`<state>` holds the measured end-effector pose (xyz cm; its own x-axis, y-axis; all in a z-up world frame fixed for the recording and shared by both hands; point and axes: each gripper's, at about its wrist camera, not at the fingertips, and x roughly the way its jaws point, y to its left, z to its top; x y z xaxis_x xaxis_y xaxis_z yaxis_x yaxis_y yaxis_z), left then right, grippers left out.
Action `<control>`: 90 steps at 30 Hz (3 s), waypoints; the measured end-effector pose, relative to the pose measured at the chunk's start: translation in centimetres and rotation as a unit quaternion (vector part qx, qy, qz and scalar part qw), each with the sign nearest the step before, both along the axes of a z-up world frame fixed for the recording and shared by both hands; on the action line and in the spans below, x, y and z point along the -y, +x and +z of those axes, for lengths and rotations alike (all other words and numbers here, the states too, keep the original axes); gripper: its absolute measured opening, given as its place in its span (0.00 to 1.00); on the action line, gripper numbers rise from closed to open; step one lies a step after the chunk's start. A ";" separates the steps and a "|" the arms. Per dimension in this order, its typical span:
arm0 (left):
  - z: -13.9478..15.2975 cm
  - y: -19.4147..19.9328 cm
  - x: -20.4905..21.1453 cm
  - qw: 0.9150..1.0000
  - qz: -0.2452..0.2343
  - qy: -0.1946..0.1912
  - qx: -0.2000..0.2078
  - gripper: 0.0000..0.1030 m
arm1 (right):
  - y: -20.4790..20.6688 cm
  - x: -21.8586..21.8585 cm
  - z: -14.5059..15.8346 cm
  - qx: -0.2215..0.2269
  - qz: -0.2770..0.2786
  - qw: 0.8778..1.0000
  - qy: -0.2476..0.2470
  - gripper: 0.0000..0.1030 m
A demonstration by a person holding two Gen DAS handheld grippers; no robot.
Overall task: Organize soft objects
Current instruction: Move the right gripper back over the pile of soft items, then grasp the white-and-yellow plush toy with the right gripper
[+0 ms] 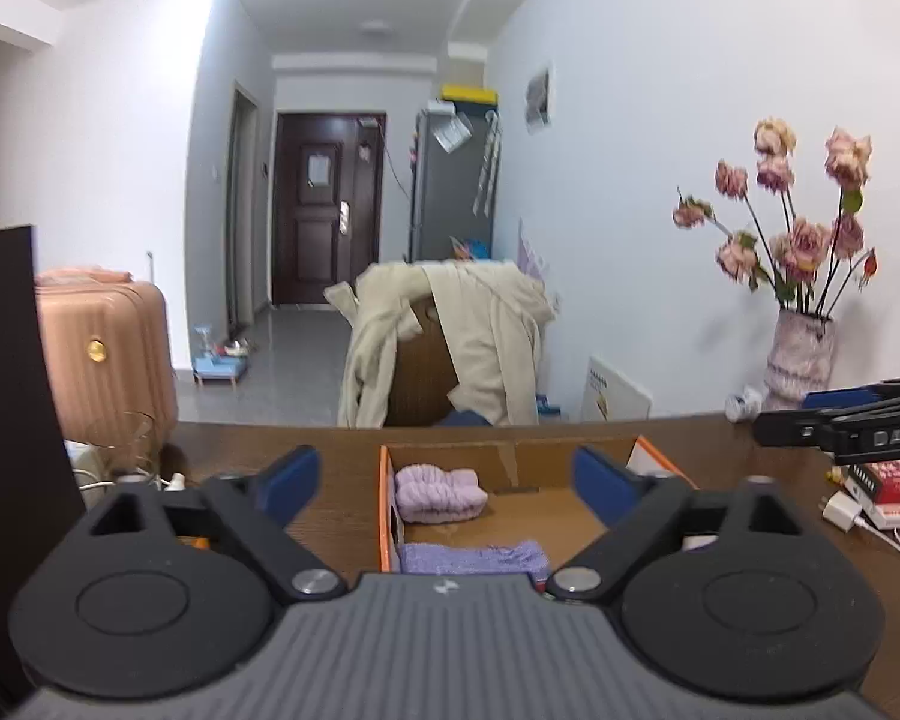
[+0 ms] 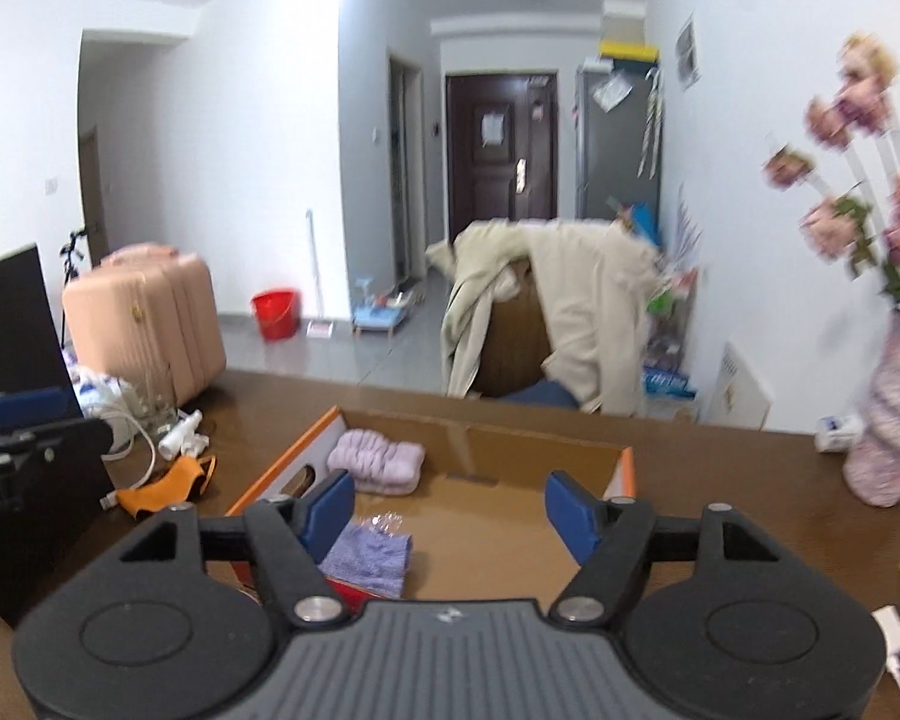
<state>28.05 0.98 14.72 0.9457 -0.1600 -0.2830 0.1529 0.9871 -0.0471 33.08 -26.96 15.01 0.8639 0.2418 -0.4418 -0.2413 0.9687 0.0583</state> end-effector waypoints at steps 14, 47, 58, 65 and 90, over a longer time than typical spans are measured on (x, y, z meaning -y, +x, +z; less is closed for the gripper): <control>-4.4 -13.4 1.3 0.995 0.027 -0.014 0.091 1.00 | -15.7 0.7 -3.6 0.156 -0.044 0.987 -0.002 0.93; -11.9 -15.6 6.5 0.999 -0.032 -0.008 0.003 1.00 | -22.2 2.0 -15.1 0.046 -0.091 0.995 0.012 0.87; -15.2 -11.8 11.8 0.997 -0.061 -0.004 -0.049 0.98 | -13.6 3.2 -18.8 -0.044 -0.053 0.998 -0.011 0.48; -17.5 -12.1 12.1 0.992 -0.086 -0.010 -0.087 0.85 | -16.2 4.5 -18.7 -0.068 0.013 0.996 0.056 0.44; -16.4 -12.1 10.4 0.984 -0.130 -0.062 -0.102 0.42 | -19.4 2.5 -18.1 -0.045 0.045 0.997 0.034 0.45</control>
